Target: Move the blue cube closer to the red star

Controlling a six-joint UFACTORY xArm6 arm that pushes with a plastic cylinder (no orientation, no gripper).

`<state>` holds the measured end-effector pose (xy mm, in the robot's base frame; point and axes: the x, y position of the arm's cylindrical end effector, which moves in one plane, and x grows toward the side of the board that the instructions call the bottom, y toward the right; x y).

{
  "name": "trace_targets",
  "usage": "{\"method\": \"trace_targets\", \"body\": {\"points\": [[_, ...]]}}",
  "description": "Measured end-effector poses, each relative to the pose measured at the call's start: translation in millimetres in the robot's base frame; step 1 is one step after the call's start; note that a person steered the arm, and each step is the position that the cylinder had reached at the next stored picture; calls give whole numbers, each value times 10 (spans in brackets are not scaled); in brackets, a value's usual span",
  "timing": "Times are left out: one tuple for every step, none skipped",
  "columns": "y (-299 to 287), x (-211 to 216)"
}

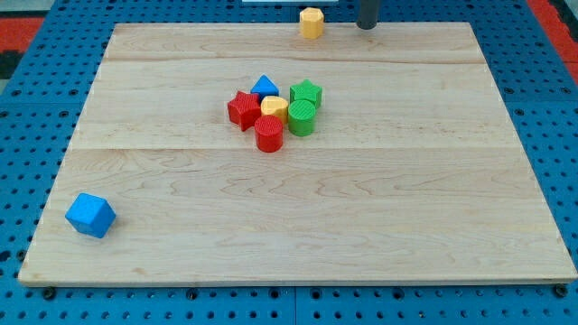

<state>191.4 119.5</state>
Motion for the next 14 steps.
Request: {"method": "trace_targets", "body": {"points": [[-695,40],[-1689,567],[-2497,1327],[-3590,2214],[-4228,2806],[-4184,3778],[-3563,3907],[-3473,3384],[-3023,3299],[-2579,3121],[-1768,3012],[-1788,3158],[-1987,3488],[-2649,3605]]}}
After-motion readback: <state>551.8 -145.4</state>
